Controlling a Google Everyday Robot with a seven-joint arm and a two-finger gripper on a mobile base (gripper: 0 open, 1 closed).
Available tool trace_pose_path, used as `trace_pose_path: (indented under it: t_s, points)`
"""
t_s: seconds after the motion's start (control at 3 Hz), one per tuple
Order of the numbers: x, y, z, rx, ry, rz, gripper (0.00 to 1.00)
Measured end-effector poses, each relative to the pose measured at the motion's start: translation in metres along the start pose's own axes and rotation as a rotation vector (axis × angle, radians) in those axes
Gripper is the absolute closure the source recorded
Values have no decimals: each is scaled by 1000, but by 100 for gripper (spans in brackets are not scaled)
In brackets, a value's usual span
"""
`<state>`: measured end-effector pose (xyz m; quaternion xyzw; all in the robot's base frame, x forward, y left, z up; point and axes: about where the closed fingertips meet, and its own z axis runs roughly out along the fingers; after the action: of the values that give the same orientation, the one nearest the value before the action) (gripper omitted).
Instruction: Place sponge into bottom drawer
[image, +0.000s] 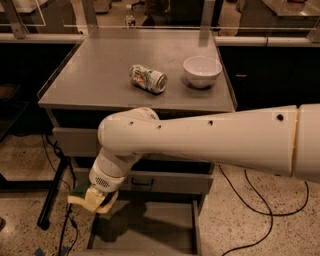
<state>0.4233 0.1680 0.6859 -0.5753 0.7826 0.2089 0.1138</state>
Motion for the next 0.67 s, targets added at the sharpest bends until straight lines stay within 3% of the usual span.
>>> trace_pose_path:
  t_s: [0.67]
  points:
    - [56,-28,69,-24,27,69,100]
